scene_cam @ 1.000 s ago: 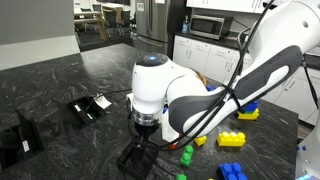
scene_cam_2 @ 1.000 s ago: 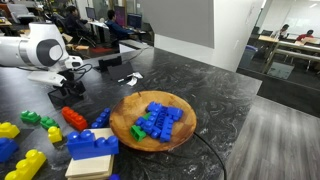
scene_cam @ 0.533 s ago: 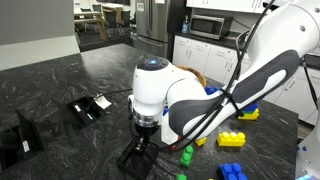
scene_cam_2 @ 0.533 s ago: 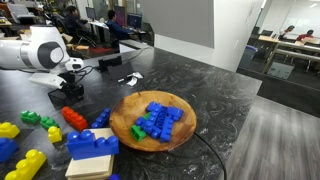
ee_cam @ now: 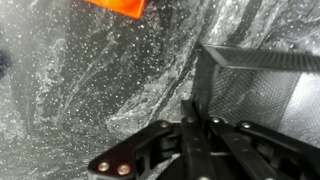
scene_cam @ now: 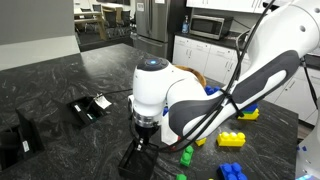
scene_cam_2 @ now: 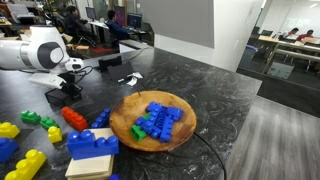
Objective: Bring the black box forward
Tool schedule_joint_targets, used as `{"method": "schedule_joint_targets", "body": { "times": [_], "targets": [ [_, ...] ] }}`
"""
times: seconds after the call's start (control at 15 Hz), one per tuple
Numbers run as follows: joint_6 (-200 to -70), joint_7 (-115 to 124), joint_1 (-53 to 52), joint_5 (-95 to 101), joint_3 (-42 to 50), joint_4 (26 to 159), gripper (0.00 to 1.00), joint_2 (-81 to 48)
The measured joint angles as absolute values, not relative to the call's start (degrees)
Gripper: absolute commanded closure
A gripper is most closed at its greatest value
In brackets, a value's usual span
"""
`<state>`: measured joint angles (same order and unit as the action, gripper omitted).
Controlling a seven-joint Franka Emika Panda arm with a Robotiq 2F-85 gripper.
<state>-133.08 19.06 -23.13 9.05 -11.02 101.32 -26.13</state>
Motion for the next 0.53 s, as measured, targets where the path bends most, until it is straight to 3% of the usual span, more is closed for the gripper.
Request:
{"method": "schedule_joint_targets", "body": {
  "times": [0.53],
  "targets": [
    [-132.98, 6.61, -23.12, 8.63, -14.24, 101.13, 0.99, -25.58]
  ]
}}
